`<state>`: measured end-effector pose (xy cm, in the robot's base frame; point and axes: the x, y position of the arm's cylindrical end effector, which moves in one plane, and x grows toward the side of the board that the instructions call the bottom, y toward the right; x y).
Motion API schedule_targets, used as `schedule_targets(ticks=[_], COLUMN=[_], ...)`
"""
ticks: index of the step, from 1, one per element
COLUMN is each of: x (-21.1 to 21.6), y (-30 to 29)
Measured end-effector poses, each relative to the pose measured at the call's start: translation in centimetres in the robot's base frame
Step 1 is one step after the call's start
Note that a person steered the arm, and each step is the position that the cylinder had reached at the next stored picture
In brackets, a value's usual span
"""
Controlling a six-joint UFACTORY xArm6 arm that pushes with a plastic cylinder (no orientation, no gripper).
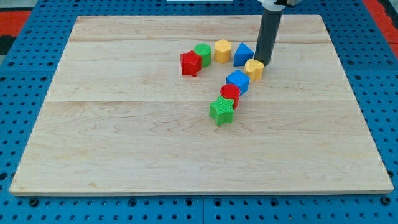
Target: Nudge the blue triangle
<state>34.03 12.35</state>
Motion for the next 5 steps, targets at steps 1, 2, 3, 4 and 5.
schedule_targets(ticks=[1,2,3,4,5], x=[-1.8,-3.3,-3.9,-3.9,-3.9], y=[1.6,0.8,-0.6,-3.0,-4.8])
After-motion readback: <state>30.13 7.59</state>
